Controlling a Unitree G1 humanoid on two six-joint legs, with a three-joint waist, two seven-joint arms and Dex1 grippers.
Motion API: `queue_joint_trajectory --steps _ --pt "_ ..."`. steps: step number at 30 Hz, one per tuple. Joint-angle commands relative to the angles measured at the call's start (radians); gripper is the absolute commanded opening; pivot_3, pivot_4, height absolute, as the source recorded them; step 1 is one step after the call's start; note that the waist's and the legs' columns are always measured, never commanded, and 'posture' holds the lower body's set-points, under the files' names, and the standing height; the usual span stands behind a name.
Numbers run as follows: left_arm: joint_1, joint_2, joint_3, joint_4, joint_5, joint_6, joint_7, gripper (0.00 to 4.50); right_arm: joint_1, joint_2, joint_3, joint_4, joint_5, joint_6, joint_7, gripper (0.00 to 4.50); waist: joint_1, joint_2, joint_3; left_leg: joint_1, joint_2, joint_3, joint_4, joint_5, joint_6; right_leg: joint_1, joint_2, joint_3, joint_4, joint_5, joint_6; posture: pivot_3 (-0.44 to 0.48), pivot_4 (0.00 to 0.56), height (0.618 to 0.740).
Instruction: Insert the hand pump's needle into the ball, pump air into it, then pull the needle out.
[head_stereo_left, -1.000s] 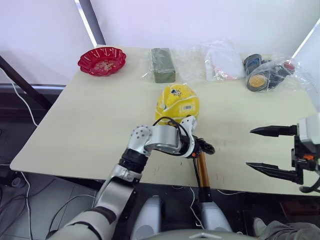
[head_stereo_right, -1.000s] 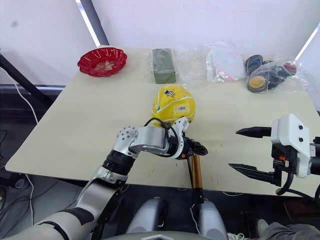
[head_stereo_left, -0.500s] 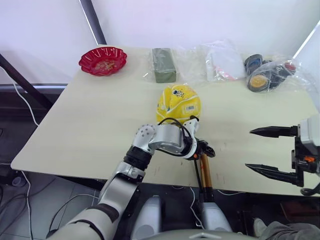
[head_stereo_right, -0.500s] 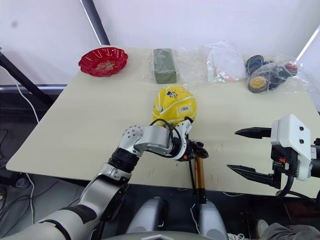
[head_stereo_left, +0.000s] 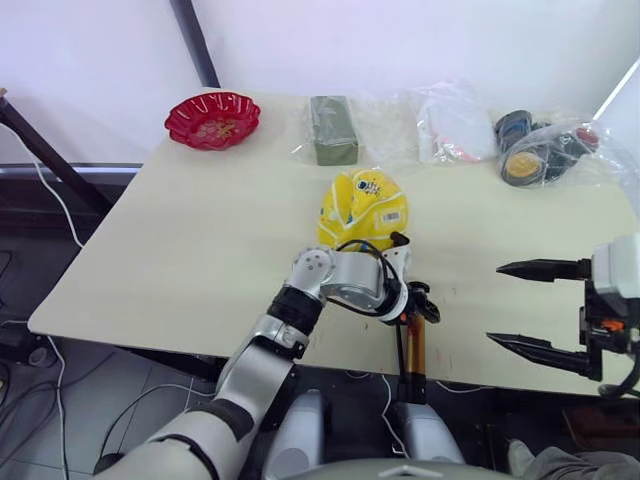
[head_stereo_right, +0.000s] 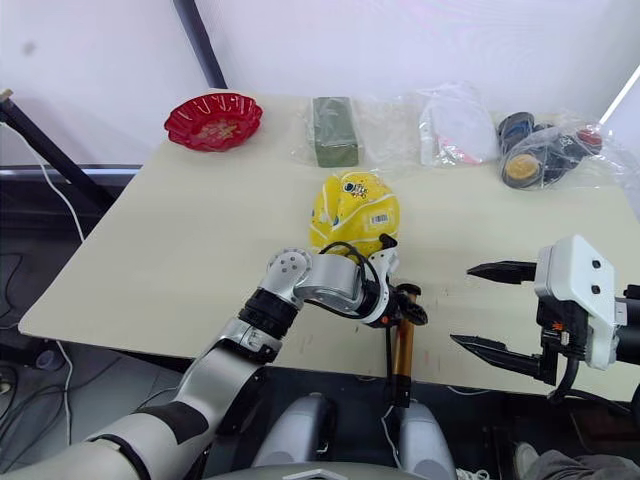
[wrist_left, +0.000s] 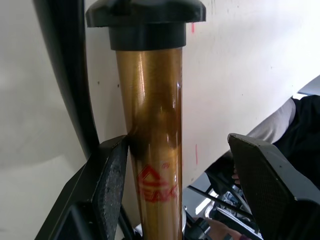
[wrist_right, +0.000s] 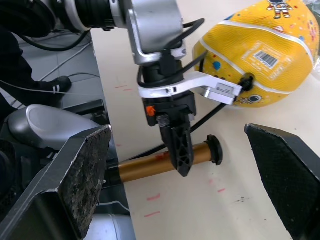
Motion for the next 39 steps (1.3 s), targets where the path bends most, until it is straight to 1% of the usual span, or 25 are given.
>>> queue_joint_trajectory --steps 1,2,4,5,8,9,13,17,19,21,23,27,31,33,35,37,39 --pt "-0.017 -0.020 0.045 0.044 0.097 0.033 -0.057 3.37 0.014 -0.001 -0.067 -0.031 0.027 0.009 -0.014 4.50 0.000 0.000 0.000 0.000 0.000 0.000 0.000 0.000 0.000 0.000 0.000 0.000 0.000 0.000 0.000 0.000 0.150 0.740" --pt "-0.019 -0.026 0.056 0.051 0.125 0.038 -0.070 3.37 0.019 -0.001 -0.074 -0.035 0.031 0.012 -0.017 4.50 -0.001 0.000 0.000 0.000 0.000 0.000 0.000 0.000 0.001 0.000 0.000 0.000 0.000 0.000 0.000 0.000 0.150 0.740" --pt "-0.021 -0.041 0.078 0.061 0.169 0.053 -0.092 2.88 0.026 -0.001 -0.086 -0.042 0.043 0.017 -0.025 4.50 -0.001 0.000 0.000 0.000 0.000 0.000 0.000 0.000 0.001 0.000 0.000 0.001 0.000 0.000 0.000 0.000 0.150 0.740" --pt "-0.021 -0.049 0.089 0.065 0.188 0.062 -0.101 2.73 0.030 -0.001 -0.092 -0.045 0.049 0.020 -0.028 4.50 -0.001 0.000 0.000 0.000 0.000 0.000 0.000 0.000 0.001 0.000 0.000 0.001 0.000 0.000 0.000 0.000 0.150 0.740" --pt "-0.018 -0.073 0.131 0.069 0.241 0.092 -0.122 1.29 0.047 0.002 -0.115 -0.057 0.069 0.032 -0.036 4.50 -0.001 0.000 0.000 0.000 -0.001 0.000 0.000 0.000 0.001 0.000 0.000 0.001 0.000 0.000 0.000 0.000 0.150 0.740" --pt "-0.019 -0.078 0.148 0.067 0.257 0.101 -0.130 1.00 0.054 0.003 -0.121 -0.060 0.072 0.033 -0.037 4.50 -0.001 0.000 0.000 0.000 -0.001 -0.001 0.000 0.000 0.001 0.000 0.000 0.001 0.000 0.000 0.000 0.000 0.150 0.740" --pt "-0.014 -0.090 0.204 0.044 0.292 0.159 -0.164 0.99 0.074 0.007 -0.135 -0.065 0.077 0.030 -0.039 4.50 -0.002 0.000 0.000 0.000 -0.001 -0.001 0.000 0.000 0.001 0.000 0.000 0.001 0.000 0.000 0.000 0.000 0.150 0.740" --pt "0.004 -0.070 0.242 -0.033 0.320 0.253 -0.235 0.99 0.082 0.012 -0.131 -0.059 0.067 0.017 -0.039 4.50 -0.003 0.000 0.000 0.000 0.000 -0.001 0.000 0.000 0.001 0.000 0.000 0.001 0.000 0.000 0.001 0.000 0.150 0.740" --pt "0.015 -0.036 0.230 -0.105 0.307 0.287 -0.304 0.99 0.084 0.017 -0.124 -0.055 0.060 0.010 -0.039 4.50 -0.004 -0.001 0.000 -0.001 0.000 -0.001 0.000 0.000 0.001 0.000 0.000 0.000 0.000 0.000 0.001 0.000 0.150 0.740" --pt "0.032 0.022 0.183 -0.209 0.287 0.296 -0.401 0.99 0.079 0.024 -0.109 -0.048 0.062 0.004 -0.047 4.50 -0.005 -0.001 0.000 -0.001 0.000 -0.001 0.000 0.000 0.001 0.000 0.000 0.000 0.000 0.000 0.001 0.000 0.150 0.740" --pt "0.039 0.054 0.159 -0.267 0.281 0.296 -0.461 0.99 0.076 0.030 -0.100 -0.042 0.065 0.002 -0.053 4.50 -0.008 0.000 0.000 -0.001 0.000 -0.001 -0.001 0.000 0.001 -0.001 0.000 0.000 0.000 0.000 0.001 0.000 0.150 0.740" --pt "0.046 0.142 0.121 -0.433 0.321 0.296 -0.670 0.99 0.062 0.044 -0.068 -0.018 0.085 0.013 -0.088 4.50 -0.006 0.000 0.000 -0.001 0.000 -0.001 -0.001 0.001 0.001 -0.001 0.000 0.001 0.000 0.000 0.000 0.000 0.150 0.740" --pt "0.046 0.195 0.092 -0.537 0.399 0.235 -0.835 0.99 0.043 0.053 -0.028 -0.003 0.108 0.021 -0.132 4.50 -0.006 0.000 0.000 -0.001 0.000 0.000 -0.001 0.000 0.001 -0.001 -0.001 0.001 -0.001 0.000 0.000 0.000 0.150 0.740" --pt "0.040 0.253 0.047 -0.621 0.464 0.169 -0.945 0.99 0.023 0.068 -0.009 0.011 0.133 0.029 -0.175 4.50 -0.006 -0.001 0.000 -0.001 0.000 0.000 -0.001 0.000 0.001 -0.001 -0.001 0.001 -0.001 0.000 0.000 0.000 0.150 0.740" --pt "0.041 0.317 -0.001 -0.690 0.564 0.047 -1.084 0.99 -0.005 0.091 0.013 0.029 0.169 0.031 -0.228 4.50 -0.006 0.000 0.000 -0.001 0.001 0.000 -0.001 0.000 0.001 -0.001 0.000 0.001 -0.001 0.000 0.000 0.000 0.150 0.740" --pt "0.049 0.338 -0.008 -0.699 0.638 -0.058 -1.176 0.99 -0.032 0.111 0.034 0.040 0.186 0.027 -0.272 4.50 -0.008 0.000 0.000 -0.001 0.001 0.000 -0.001 0.000 0.001 -0.001 0.000 0.002 -0.001 0.000 0.000 0.000 0.150 0.740" --pt "0.055 0.391 -0.076 -0.728 0.759 -0.187 -1.287 0.99 -0.047 0.121 0.050 0.046 0.202 0.029 -0.298 4.50 -0.008 0.000 0.000 -0.001 0.002 0.000 -0.001 0.000 0.001 -0.001 -0.001 0.002 -0.001 0.000 0.000 0.000 0.150 0.740"
